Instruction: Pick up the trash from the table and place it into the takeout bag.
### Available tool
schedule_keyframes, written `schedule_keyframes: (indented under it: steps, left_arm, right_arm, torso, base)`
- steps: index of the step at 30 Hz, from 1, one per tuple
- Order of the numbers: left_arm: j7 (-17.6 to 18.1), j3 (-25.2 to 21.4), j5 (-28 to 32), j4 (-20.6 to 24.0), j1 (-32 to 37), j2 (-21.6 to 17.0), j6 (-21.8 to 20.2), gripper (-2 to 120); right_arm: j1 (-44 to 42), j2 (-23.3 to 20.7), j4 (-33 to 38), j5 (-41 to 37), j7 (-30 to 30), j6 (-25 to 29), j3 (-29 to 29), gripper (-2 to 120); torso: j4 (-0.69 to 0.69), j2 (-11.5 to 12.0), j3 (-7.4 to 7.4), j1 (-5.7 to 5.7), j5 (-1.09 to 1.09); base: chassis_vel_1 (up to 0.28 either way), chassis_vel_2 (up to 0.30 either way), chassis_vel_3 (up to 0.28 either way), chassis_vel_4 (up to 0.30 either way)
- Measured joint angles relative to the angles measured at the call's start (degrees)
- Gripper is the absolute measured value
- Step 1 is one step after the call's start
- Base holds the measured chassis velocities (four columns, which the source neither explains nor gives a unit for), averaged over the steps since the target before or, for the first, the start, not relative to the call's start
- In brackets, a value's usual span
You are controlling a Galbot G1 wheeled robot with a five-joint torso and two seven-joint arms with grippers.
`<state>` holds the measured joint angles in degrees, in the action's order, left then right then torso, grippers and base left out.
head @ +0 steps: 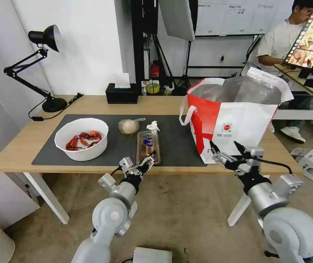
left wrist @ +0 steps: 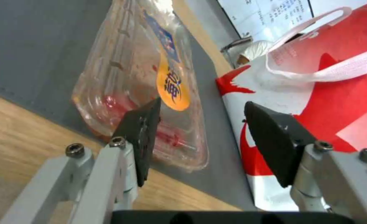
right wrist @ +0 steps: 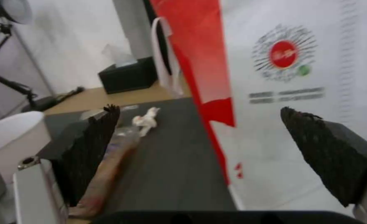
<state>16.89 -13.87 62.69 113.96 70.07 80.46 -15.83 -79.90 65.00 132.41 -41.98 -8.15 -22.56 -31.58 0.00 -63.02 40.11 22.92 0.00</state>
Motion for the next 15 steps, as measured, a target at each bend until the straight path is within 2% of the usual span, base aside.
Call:
schedule_keyframes:
  steps: [4,6,7,8,14,15]
  left_arm:
    - [0.02,-0.03,0.00,-0.08,-0.03,-0.17,0.02,55]
    - [0.21,-0.06,-0.01,-0.23,-0.23,-0.20,0.02,45]
    - [0.21,-0.06,-0.01,-0.23,-0.23,-0.20,0.02,45]
    - [0.22,-0.06,-0.01,-0.31,-0.32,-0.18,0.02,39]
    - [0.23,-0.25,-0.01,-0.29,-0.25,-0.05,0.10,15]
    - [0.23,-0.25,-0.01,-0.29,-0.25,-0.05,0.10,15]
  right_arm:
    - [2.24,-2.41,-1.28,-3.41,-1.45,-0.43,1.74,92]
    - [4.72,-5.36,-2.77,-7.04,-2.62,-0.68,3.20,84]
    - [4.72,-5.36,-2.77,-7.04,-2.62,-0.68,3.20,84]
    - [5.85,-6.78,-3.42,-9.04,-3.31,-0.72,3.83,82]
    - [11.14,-10.93,-6.11,-16.33,-6.10,-0.82,8.06,81]
    - [11.14,-10.93,-6.11,-16.33,-6.10,-0.82,8.06,81]
  torso:
    - [0.00,0.00,0.00,0.00,0.01]
    - [0.01,0.00,0.00,0.00,0.01]
    - [0.01,0.00,0.00,0.00,0.01]
    - [0.01,0.00,0.00,0.01,0.01]
    - [0.00,0.00,0.01,0.01,0.00]
    - [0.00,0.00,0.01,0.01,0.00]
  base:
    - [0.000,0.000,0.000,0.000]
    - [0.000,0.000,0.000,0.000]
    - [0.000,0.000,0.000,0.000]
    - [0.000,0.000,0.000,0.000]
    - [0.000,0.000,0.000,0.000]
    - [0.000,0.000,0.000,0.000]
